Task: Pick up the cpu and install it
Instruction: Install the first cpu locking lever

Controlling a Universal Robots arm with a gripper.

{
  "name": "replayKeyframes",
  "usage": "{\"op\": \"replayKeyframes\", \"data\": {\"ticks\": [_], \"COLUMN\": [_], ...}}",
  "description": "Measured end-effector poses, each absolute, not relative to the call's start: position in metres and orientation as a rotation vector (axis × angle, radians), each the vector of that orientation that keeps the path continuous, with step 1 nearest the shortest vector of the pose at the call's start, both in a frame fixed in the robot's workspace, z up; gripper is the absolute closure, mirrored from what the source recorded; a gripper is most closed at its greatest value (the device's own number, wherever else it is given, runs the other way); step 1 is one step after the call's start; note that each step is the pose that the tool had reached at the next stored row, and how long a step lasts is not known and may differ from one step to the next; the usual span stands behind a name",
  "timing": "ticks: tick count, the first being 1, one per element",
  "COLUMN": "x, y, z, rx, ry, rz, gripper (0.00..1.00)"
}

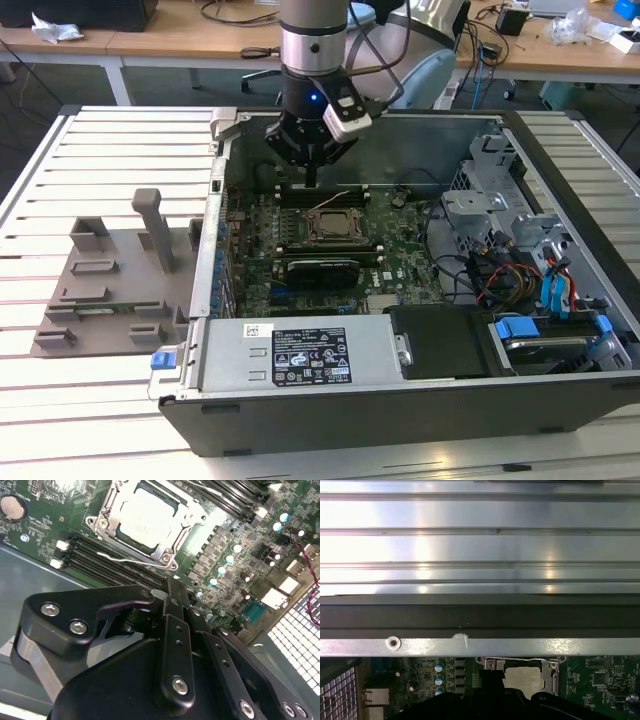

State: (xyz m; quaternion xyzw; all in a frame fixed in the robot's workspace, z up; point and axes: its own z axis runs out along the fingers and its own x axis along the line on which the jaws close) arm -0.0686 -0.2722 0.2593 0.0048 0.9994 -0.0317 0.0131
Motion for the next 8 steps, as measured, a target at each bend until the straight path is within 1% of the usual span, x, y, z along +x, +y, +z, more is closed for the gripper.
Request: {"op": "replayKeyframes", "data": {"ticks": [8], "x": [-0.0662], "y": [-0.2722], "z": [0.2592], "rx": [0.015], "ry": [3.114], "rz": [-0.099], "gripper": [0.89]}}
